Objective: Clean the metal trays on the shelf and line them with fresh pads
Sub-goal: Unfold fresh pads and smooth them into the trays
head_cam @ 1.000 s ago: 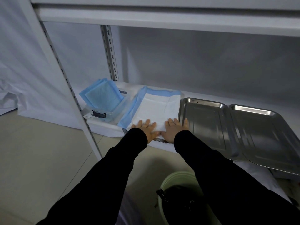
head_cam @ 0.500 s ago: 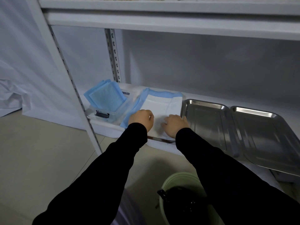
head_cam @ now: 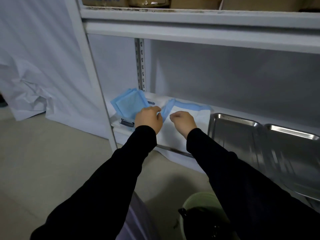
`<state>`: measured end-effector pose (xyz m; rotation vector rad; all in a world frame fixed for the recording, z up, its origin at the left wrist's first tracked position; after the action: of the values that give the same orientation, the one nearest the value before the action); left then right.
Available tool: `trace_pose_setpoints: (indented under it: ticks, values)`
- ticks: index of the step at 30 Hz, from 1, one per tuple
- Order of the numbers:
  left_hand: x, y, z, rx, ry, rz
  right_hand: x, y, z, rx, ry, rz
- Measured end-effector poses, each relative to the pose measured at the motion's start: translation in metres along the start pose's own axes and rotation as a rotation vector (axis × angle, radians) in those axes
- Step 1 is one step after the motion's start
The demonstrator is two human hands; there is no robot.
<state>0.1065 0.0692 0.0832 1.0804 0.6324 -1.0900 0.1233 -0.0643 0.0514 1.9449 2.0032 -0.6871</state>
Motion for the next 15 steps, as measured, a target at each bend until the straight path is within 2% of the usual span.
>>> trace_pose_setpoints:
  ticks: [8,15]
  values:
    - [-0.029,0.011,-0.051,-0.109,0.127,0.134,0.038,0.007,-0.030,-0.015,0.223,-0.111]
    - [-0.032,0.013,-0.089,-0.293,0.196,0.105,0.061,0.017,-0.043,0.004,0.248,-0.180]
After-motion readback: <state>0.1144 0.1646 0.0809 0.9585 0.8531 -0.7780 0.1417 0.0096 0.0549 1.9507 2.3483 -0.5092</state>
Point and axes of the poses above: each hand's wrist, its own y-axis towards the middle knuckle, its own x-axis out of the palm, z = x × y, the point moved 9 cm from there along y, towards the middle knuckle, and after that the axes turned 7 degrees about x, right-handed, at the moved point
